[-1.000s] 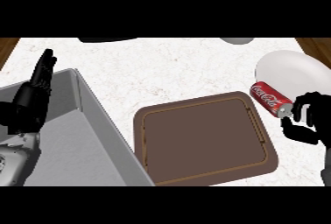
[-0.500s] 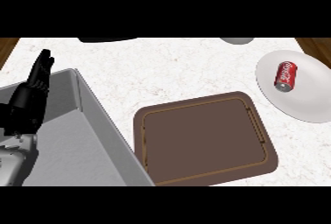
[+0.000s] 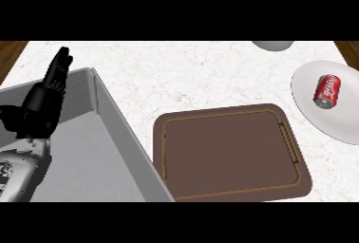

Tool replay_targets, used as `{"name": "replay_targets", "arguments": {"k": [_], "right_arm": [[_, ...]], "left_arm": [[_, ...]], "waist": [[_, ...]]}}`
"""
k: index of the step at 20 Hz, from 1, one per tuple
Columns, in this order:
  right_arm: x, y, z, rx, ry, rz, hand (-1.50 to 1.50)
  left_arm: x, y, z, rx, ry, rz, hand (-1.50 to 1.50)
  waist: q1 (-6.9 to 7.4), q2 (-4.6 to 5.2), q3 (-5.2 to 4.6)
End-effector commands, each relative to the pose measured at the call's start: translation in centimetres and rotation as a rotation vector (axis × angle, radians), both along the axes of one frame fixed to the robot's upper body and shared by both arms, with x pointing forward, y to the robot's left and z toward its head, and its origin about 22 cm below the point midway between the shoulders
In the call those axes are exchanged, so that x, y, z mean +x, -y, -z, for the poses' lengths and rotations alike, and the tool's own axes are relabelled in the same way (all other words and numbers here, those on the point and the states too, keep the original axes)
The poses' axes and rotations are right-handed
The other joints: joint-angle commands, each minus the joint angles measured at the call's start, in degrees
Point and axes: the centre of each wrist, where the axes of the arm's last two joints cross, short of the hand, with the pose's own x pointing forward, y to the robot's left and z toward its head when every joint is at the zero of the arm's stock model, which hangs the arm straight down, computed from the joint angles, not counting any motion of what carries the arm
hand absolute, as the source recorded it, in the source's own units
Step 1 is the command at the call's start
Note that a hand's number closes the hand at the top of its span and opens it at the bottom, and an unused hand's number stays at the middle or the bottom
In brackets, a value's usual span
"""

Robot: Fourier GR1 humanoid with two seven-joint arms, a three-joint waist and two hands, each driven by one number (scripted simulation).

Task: Pick the can from the tray and place it in the plate

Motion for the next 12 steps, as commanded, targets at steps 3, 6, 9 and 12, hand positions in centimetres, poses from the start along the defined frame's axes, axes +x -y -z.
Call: {"name": "replay_targets", "arguments": {"k": [3, 6, 9, 12], "right_arm": [[1.3, 3.3, 1.2, 0.046, -0.039, -0.068, 1.50], [1.9, 3.4, 3.2, -0.034, -0.092, -0.078, 1.50], [3.1, 1.9, 5.3, -0.169, -0.107, -0.068, 1.50], [4.6, 0.2, 7.9, -0.228, -0.133, -0.058, 1.50]], "left_arm": [[0.4, 2.2, 3.8, -0.020, -0.183, 0.058, 0.00], [0.2, 2.4, 3.8, -0.024, -0.189, 0.076, 0.00], [0.2, 2.9, 4.8, -0.026, -0.191, 0.062, 0.00], [0.9, 1.9, 4.2, 0.001, -0.181, 0.059, 0.00]], "waist": [[2.75, 0.86, -0.81], [3.46, 0.63, -0.82], [3.52, 0.70, -0.86], [3.57, 0.63, -0.89]]}}
